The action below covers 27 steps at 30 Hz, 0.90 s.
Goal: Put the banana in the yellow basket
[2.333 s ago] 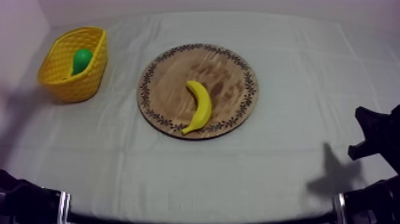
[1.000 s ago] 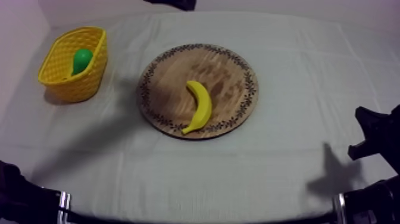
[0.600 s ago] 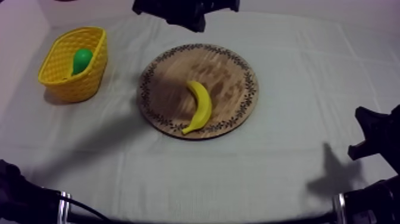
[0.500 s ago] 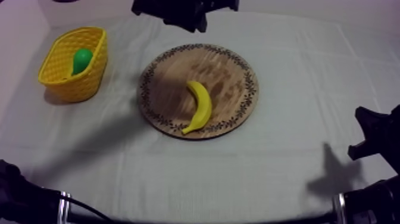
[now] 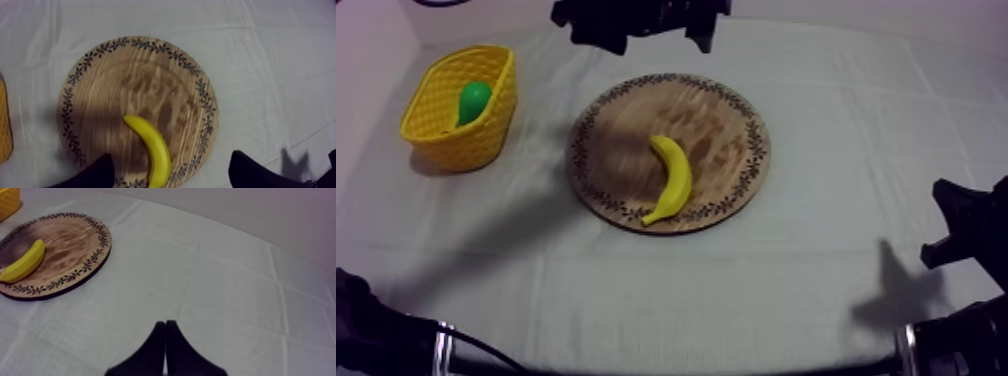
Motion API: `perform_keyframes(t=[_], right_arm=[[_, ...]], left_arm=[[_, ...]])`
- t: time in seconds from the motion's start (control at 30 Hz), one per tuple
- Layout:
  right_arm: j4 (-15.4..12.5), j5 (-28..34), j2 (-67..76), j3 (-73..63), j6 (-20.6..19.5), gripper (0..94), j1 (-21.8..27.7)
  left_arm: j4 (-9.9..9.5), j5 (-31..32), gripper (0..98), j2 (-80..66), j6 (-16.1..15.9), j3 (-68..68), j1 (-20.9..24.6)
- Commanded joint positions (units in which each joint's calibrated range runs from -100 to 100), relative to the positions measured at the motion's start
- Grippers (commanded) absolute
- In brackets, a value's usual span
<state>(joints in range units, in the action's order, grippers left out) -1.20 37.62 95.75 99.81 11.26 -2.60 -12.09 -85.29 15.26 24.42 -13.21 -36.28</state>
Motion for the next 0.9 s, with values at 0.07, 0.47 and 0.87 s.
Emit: perform_keyframes(t=[0.07,0.47,0.87], right_arm=[[0.01,0.04,0.0,-0.03,0.0,0.3,0.0],[0.01,0.04,0.0,-0.03,0.0,0.3,0.0],[0.01,0.04,0.0,-0.03,0.0,0.3,0.0]], left_arm=[[0.36,-0.37,86.6,0.06,-0.12,1.06,0.04],[4.59,-5.47,86.5,7.1,2.44,3.38,0.39],[7.72,-8.2,84.2,17.43,5.53,-0.09,0.75]])
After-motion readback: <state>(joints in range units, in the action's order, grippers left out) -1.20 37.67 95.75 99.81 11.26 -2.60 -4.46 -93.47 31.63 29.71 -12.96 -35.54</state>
